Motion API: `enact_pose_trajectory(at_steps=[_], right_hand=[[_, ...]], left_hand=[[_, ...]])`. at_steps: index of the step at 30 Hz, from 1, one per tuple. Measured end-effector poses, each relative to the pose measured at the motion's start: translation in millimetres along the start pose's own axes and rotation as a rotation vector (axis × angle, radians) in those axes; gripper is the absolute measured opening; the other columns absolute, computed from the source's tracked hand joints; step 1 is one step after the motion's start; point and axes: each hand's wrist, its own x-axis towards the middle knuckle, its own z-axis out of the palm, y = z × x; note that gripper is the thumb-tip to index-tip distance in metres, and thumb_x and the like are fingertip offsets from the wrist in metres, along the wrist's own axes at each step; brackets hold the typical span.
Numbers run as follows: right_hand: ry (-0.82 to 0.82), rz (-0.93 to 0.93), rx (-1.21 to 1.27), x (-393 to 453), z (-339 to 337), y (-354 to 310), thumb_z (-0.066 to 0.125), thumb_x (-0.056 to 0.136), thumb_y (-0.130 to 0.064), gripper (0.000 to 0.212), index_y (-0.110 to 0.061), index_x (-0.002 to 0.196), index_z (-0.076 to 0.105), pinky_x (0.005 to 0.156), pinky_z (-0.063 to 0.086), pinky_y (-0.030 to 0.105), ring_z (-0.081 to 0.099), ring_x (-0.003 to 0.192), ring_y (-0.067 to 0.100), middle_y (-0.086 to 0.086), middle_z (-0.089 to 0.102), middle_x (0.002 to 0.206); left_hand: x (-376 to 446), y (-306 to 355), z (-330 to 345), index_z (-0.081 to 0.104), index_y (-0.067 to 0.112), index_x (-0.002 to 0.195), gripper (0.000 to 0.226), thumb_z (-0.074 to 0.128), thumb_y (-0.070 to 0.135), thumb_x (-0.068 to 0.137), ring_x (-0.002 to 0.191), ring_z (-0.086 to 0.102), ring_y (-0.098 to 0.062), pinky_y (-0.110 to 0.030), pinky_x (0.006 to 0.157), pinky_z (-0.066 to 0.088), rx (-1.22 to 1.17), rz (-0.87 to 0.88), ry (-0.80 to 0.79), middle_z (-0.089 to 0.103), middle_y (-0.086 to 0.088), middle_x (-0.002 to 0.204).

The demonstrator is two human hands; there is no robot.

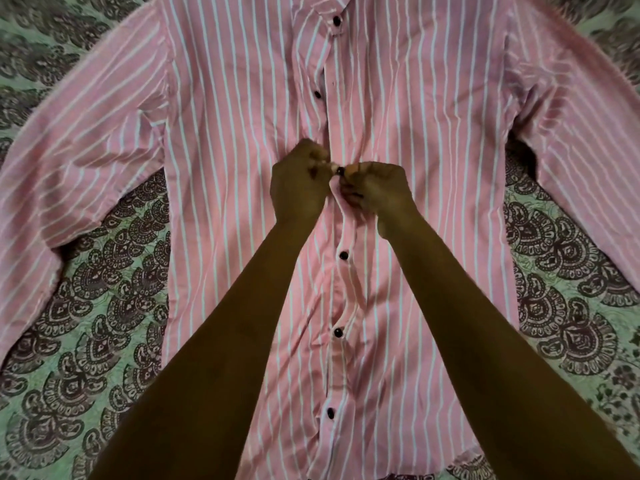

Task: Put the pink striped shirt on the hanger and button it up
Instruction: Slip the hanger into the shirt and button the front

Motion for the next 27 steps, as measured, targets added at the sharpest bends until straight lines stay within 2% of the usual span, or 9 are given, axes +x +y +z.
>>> enact_pose_trajectory(at_steps=[2, 3, 6, 10, 14, 17, 20, 24, 27], right_hand=[[0.1, -0.205, -0.297, 6, 1, 2, 0.052, 0.079, 0.002, 0.023, -0.014, 0.069, 0.066, 0.073, 0.051, 0.03, 0.062, 0.074, 0.02, 0.006, 0.067, 0.073], [0.14, -0.299, -0.393, 9, 1, 0, 0.051, 0.079, 0.001, 0.021, -0.012, 0.077, 0.068, 0.078, 0.048, 0.023, 0.062, 0.079, 0.017, 0.005, 0.069, 0.082], [0.176, -0.506, -0.443, 15, 6, -14, 0.053, 0.08, 0.001, 0.019, -0.006, 0.09, 0.067, 0.071, 0.04, 0.005, 0.058, 0.075, 0.012, 0.003, 0.067, 0.082], [0.147, -0.66, -0.579, 36, 19, -33, 0.058, 0.077, -0.001, 0.028, -0.005, 0.105, 0.062, 0.077, 0.043, 0.019, 0.059, 0.082, 0.018, 0.008, 0.065, 0.093], [0.115, -0.73, -0.768, 60, 31, -50, 0.06, 0.077, -0.004, 0.037, -0.005, 0.113, 0.057, 0.076, 0.041, 0.028, 0.058, 0.092, 0.026, 0.013, 0.059, 0.107], [0.098, -0.715, -0.925, 77, 38, -58, 0.058, 0.08, -0.01, 0.031, -0.005, 0.11, 0.055, 0.072, 0.039, 0.031, 0.057, 0.092, 0.029, 0.014, 0.057, 0.106], [0.088, -0.655, -1.045, 85, 41, -64, 0.065, 0.079, -0.02, 0.037, -0.003, 0.108, 0.052, 0.072, 0.041, 0.034, 0.056, 0.091, 0.032, 0.015, 0.053, 0.109], [0.145, -0.694, -1.158, 88, 39, -68, 0.06, 0.08, -0.018, 0.029, 0.0, 0.103, 0.055, 0.066, 0.035, 0.033, 0.056, 0.091, 0.035, 0.018, 0.057, 0.105], [0.226, -0.675, -1.0, 92, 34, -70, 0.059, 0.079, -0.017, 0.018, -0.003, 0.088, 0.064, 0.064, 0.037, 0.031, 0.06, 0.085, 0.033, 0.016, 0.066, 0.091]], left_hand=[[15, 1, -6, 0.067, 0.01, 0.083, 0.01, 0.069, 0.009, 0.074, 0.08, 0.064, -0.017, -0.031, 0.081, 0.05, -0.012, -0.085, -0.084, 0.064, 0.003, 0.076], [24, 3, -10, 0.068, 0.008, 0.084, 0.01, 0.069, 0.006, 0.073, 0.083, 0.065, -0.02, -0.029, 0.083, 0.05, -0.016, -0.092, -0.117, 0.065, 0.001, 0.077], [49, 13, -24, 0.068, 0.01, 0.08, 0.01, 0.066, 0.002, 0.074, 0.084, 0.067, -0.026, -0.035, 0.083, 0.054, -0.069, -0.082, -0.079, 0.065, -0.001, 0.076], [76, 19, -23, 0.065, 0.017, 0.071, 0.023, 0.055, -0.004, 0.075, 0.081, 0.067, -0.033, -0.046, 0.081, 0.055, -0.123, -0.07, -0.041, 0.067, -0.009, 0.076], [95, 24, -15, 0.071, 0.005, 0.089, 0.031, 0.045, -0.006, 0.077, 0.09, 0.066, -0.028, -0.035, 0.089, 0.051, -0.009, 0.016, 0.0, 0.071, -0.015, 0.091], [104, 21, -10, 0.072, 0.004, 0.095, 0.03, 0.048, -0.006, 0.08, 0.097, 0.065, -0.025, -0.025, 0.091, 0.046, 0.098, 0.039, 0.002, 0.072, -0.013, 0.099], [110, 16, -5, 0.071, 0.005, 0.098, 0.026, 0.053, -0.001, 0.08, 0.099, 0.064, -0.025, -0.024, 0.089, 0.044, 0.177, 0.06, -0.019, 0.071, -0.012, 0.102], [115, 14, -4, 0.072, 0.006, 0.091, 0.019, 0.059, 0.002, 0.077, 0.091, 0.064, -0.026, -0.028, 0.08, 0.045, 0.281, 0.163, -0.048, 0.072, -0.012, 0.095], [117, 12, -5, 0.071, 0.008, 0.077, 0.02, 0.052, 0.003, 0.076, 0.084, 0.065, -0.028, -0.034, 0.075, 0.049, 0.312, 0.23, -0.071, 0.072, -0.01, 0.084]])
